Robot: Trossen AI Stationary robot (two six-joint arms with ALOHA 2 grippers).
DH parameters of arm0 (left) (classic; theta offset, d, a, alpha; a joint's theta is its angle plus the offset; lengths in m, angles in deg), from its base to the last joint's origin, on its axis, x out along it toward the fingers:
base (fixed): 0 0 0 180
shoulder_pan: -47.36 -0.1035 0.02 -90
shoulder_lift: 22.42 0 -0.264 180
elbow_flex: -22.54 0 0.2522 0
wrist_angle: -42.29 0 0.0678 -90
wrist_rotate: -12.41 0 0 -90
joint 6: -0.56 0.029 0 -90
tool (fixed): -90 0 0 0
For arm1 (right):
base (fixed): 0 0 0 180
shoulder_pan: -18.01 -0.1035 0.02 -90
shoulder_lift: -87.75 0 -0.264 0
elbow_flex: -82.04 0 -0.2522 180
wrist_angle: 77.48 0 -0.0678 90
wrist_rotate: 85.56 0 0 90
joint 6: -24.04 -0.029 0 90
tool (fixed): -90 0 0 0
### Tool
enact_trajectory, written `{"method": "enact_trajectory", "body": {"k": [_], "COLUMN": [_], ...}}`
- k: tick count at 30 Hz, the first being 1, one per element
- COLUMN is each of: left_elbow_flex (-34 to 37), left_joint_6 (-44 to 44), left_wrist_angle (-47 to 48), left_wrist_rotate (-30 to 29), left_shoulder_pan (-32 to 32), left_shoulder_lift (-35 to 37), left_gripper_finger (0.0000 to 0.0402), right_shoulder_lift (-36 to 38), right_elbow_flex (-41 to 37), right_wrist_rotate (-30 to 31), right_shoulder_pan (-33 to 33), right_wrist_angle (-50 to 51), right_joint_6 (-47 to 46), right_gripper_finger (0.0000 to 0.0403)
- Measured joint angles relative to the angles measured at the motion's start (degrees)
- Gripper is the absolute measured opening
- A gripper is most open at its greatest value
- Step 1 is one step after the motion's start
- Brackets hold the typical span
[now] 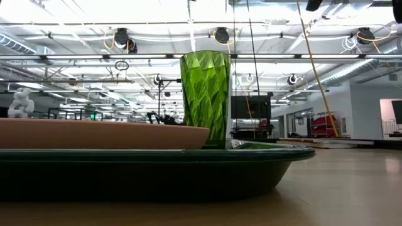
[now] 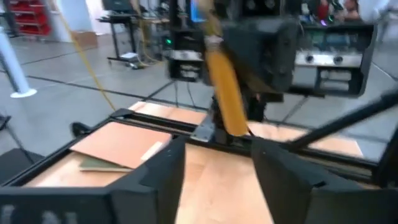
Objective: Pick and place plate/cup/fork/spoon on tray
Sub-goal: Put the light orange spoon on the black serving tray beside the orange fork
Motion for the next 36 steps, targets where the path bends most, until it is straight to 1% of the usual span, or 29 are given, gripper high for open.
{"method": "enact_trajectory", "body": {"k": [3,6,8,11,13,16,18,20,22,30,33,36], "left_elbow_flex": [-3.40,-5.89,-6.88,-6.91,-6.85,-6.85,-6.85,-6.78,-6.82,-6.80,-6.78,-6.78], "left_joint_6": [2.01,2.17,1.41,0.23,-0.78,-1.08,-0.90,-0.90,-1.01,2.02,2.87,3.85], "left_wrist_angle": [1.19,1.57,0.64,0.96,1.16,0.37,-1.20,-1.86,-4.37,-7.81,-8.13,-8.13], "left_wrist_rotate": [3.29,3.96,5.11,8.06,11.37,16.78,20.46,22.75,23.52,24.01,24.03,24.07], "left_shoulder_pan": [-0.46,-0.69,-1.07,-2.10,-2.88,-3.97,-4.55,-4.90,-5.26,-5.59,-5.59,-5.59], "left_shoulder_lift": [-3.98,-6.13,-6.68,-6.89,-6.99,-6.98,-7.59,-7.99,-9.09,-10.05,-10.04,-10.03], "left_gripper_finger": [0.0231,0.0261,0.0271,0.0274,0.0271,0.0261,0.0254,0.0247,0.0242,0.0217,0.0195,0.0162], "right_shoulder_lift": [-2.04,-2.92,-3.05,-3.06,-3.06,-3.12,-3.55,-3.65,-3.90,-4.57,-4.57,-4.57], "right_elbow_flex": [1.10,1.79,2.10,2.17,2.17,2.17,2.17,2.16,2.16,2.14,2.12,2.12], "right_wrist_rotate": [-1.66,-4.31,-5.94,-7.75,-8.14,-10.56,-10.59,-10.92,-11.91,-11.91,-11.92,-11.92], "right_shoulder_pan": [0.00,0.00,0.00,0.00,0.00,0.07,0.07,0.07,0.17,0.45,0.46,0.46], "right_wrist_angle": [-0.58,-1.03,-1.08,-1.20,-1.08,-0.82,-0.85,-0.60,-1.21,-0.74,-0.36,-0.41], "right_joint_6": [0.43,0.33,0.39,0.40,0.39,0.17,0.00,-0.01,-0.02,-0.24,-0.56,-0.68], "right_gripper_finger": [0.0034,0.0034,0.0034,0.0034,0.0034,0.0034,0.0034,0.0034,0.0034,0.0034,0.0034,0.0034]}}
